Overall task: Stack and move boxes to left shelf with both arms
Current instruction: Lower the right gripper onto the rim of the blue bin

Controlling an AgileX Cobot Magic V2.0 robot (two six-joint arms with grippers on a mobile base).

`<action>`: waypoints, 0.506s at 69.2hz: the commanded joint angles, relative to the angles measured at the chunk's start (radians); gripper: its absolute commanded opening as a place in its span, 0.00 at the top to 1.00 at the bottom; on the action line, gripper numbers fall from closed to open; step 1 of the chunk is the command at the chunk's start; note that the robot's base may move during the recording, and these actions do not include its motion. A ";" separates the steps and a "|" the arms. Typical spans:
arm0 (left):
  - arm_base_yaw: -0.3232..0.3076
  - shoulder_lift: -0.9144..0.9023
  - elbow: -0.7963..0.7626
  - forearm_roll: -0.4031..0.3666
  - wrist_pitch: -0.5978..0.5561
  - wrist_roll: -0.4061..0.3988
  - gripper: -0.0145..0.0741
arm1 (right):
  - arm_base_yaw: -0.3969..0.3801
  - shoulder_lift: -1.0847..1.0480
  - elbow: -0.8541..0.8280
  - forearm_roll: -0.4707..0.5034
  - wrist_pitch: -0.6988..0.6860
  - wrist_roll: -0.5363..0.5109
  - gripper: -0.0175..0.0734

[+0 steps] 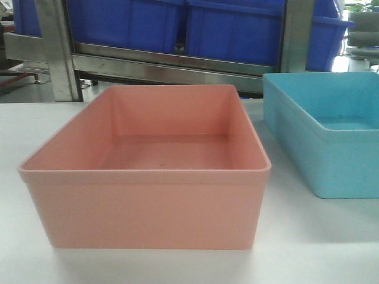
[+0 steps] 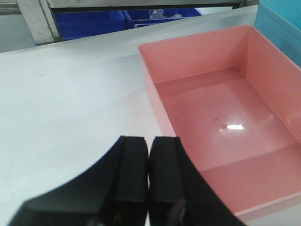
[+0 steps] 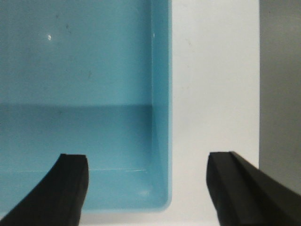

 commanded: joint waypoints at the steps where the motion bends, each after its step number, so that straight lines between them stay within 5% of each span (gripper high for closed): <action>1: -0.007 -0.005 -0.031 0.023 -0.069 0.001 0.85 | -0.008 0.011 -0.038 0.007 -0.096 -0.085 0.19; 35: -0.007 -0.005 -0.031 0.034 -0.069 0.001 0.85 | -0.036 0.270 -0.038 0.008 -0.311 -0.137 0.20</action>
